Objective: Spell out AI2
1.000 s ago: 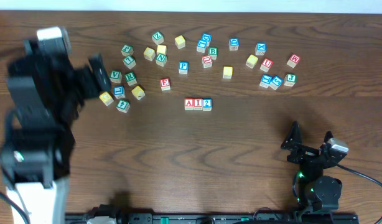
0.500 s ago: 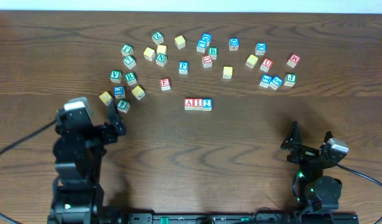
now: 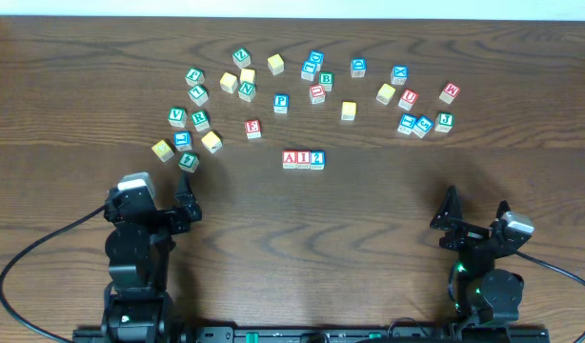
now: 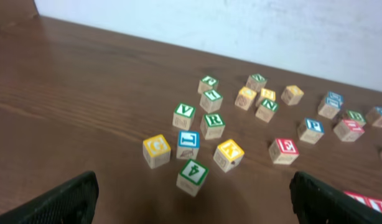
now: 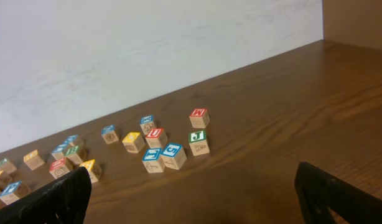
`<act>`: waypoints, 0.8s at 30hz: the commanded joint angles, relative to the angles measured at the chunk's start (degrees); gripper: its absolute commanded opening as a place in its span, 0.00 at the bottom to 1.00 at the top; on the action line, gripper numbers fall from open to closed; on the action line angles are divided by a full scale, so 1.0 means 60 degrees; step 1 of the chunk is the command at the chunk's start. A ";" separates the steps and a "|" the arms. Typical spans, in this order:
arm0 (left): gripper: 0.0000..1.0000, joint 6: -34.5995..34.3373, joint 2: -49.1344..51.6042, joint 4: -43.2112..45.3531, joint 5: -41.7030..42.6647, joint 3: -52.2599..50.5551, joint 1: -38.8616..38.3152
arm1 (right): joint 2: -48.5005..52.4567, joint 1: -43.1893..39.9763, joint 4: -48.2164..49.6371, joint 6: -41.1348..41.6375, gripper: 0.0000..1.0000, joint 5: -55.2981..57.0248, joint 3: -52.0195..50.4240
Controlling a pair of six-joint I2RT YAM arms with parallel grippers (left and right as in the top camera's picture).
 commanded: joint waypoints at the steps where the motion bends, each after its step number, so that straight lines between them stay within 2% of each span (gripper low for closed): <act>1: 0.97 0.0095 -0.0076 0.0801 -0.0299 -0.0594 0.0018 | -0.0047 0.0058 -0.0036 -0.0102 0.99 0.0076 -0.0015; 4: 0.98 0.0182 -0.0222 0.1308 -0.0295 -0.1075 0.0018 | -0.0047 0.0058 -0.0036 -0.0102 0.99 0.0076 -0.0015; 12: 0.98 0.0361 -0.1818 0.1122 -0.0295 -0.2182 0.0018 | -0.0047 0.0058 -0.0036 -0.0102 0.99 0.0076 -0.0015; 24: 0.98 0.1111 -0.4095 -0.1060 -0.0328 -0.2171 0.0273 | -0.0047 0.0058 -0.0036 -0.0106 0.99 0.0076 -0.0015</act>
